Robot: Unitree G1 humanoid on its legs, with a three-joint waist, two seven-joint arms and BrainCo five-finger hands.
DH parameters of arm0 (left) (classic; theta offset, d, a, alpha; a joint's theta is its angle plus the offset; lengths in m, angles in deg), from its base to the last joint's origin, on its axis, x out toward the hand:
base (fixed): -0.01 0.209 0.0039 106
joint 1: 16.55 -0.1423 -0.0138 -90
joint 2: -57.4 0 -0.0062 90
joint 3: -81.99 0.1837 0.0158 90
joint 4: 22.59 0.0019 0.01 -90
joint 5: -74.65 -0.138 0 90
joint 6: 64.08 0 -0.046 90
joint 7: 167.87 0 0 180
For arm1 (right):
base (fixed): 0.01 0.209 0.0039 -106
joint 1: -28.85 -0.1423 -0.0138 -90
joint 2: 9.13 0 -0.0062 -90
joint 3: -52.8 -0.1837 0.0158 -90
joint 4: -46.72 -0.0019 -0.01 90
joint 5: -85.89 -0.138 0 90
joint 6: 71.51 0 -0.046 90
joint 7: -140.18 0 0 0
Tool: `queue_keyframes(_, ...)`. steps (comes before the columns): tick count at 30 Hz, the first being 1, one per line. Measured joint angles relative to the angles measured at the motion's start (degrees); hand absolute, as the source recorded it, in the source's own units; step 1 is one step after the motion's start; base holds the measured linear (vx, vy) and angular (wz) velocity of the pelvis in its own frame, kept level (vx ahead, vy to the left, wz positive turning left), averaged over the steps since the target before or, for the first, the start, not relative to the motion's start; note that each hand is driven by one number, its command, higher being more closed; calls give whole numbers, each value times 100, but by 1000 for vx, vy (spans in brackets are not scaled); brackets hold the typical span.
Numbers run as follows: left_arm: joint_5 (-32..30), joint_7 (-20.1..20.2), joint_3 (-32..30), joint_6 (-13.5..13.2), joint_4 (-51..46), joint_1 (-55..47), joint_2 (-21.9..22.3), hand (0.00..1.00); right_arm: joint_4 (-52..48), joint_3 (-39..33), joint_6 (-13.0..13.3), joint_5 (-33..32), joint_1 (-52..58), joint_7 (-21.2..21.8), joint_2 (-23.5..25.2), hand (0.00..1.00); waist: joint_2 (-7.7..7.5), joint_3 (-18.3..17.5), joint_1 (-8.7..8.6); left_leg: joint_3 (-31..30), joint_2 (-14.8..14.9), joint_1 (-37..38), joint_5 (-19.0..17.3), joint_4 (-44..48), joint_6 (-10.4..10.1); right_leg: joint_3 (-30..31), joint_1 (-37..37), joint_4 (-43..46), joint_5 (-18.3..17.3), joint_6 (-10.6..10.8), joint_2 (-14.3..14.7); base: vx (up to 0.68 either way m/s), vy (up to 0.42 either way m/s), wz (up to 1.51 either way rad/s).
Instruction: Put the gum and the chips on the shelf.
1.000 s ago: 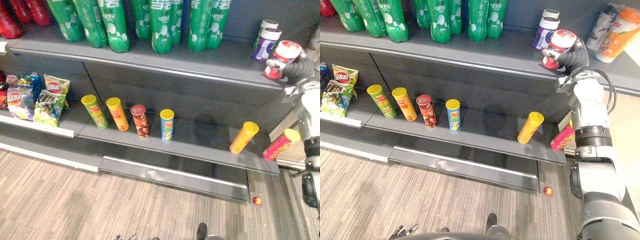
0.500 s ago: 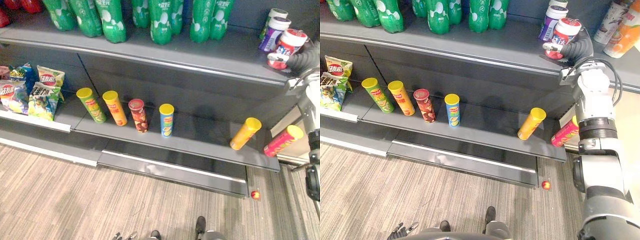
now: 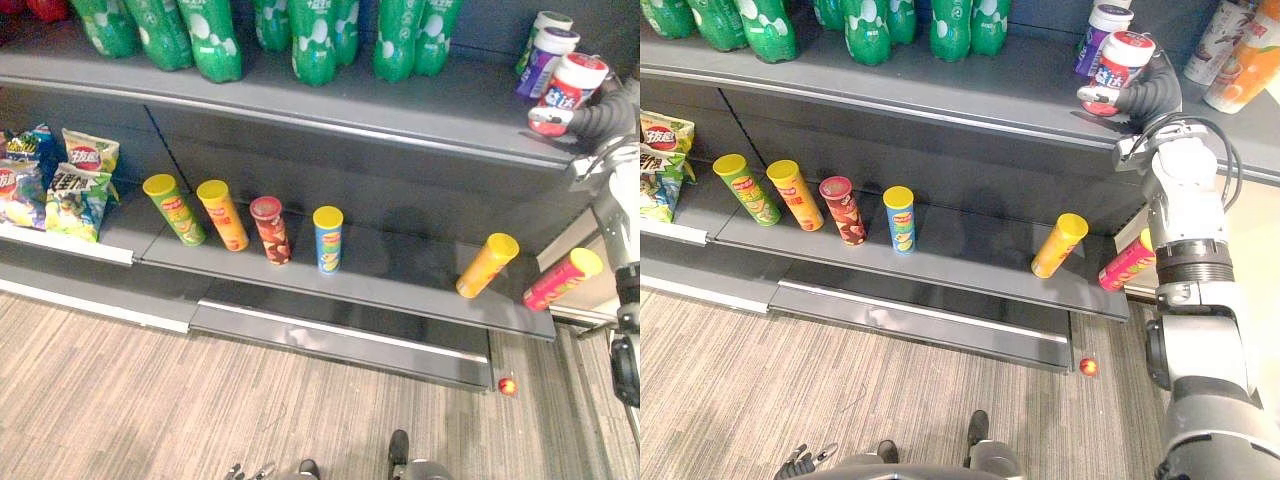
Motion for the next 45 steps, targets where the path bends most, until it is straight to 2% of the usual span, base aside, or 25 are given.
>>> queue_keyframes(11,-26,40,64,-9,8,18,-58,0,-631,-154,71,18,559,-45,0,0,-50,-35,0,160,19,76,-28,1,-37,138,6,3,1,-2,38,-12,-11,-5)
queue_keyframes(22,-57,41,121,-20,126,19,-88,0,-755,-249,135,85,928,-409,-126,0,-45,-209,-58,304,35,144,-73,0,-75,285,-19,16,3,-3,80,-18,-14,-9)
queue_keyframes(27,-56,61,104,-28,147,24,-110,0,-878,-347,383,16,881,-544,-426,0,-59,-251,-46,303,47,148,-71,-17,-72,305,-17,5,3,-3,99,-3,-4,-1)
queue_keyframes(32,-54,119,95,-52,298,47,-141,0,-1726,-477,595,-149,763,-618,-427,0,-46,-416,-80,330,77,150,-75,-27,-75,352,-15,-54,20,-24,147,1,-17,-4)
queue_keyframes(35,-55,232,89,-54,347,93,-152,0,-2416,-483,813,-248,753,-524,-397,0,-42,-473,-102,331,84,148,-76,-25,-76,365,-13,-57,22,-27,154,0,0,0)
queue_keyframes(39,-56,264,87,-64,498,181,-151,0,-3517,-557,974,-253,1082,-290,98,0,-41,-513,-101,374,88,142,-92,-16,-68,430,-15,-56,35,-46,166,-37,-13,-6)
queue_keyframes(41,-57,261,89,-64,580,224,-148,0,-4271,-576,1012,-250,1717,-66,695,0,-42,-558,-94,428,102,148,-106,-10,-64,465,-21,-52,35,-46,181,-32,-20,-9)
queue_keyframes(44,-57,230,89,-65,613,240,-144,0,-4721,-400,1007,-238,2528,251,1447,0,-26,-623,-79,529,110,146,-120,-10,-67,579,-89,-32,44,-59,213,-26,-20,-18)
queue_keyframes(45,-57,229,89,-66,657,244,-141,0,-4765,-350,1004,-238,2697,289,1565,0,-21,-627,-83,533,113,147,-120,-9,-67,583,-90,-31,44,-59,217,-18,-20,-10)
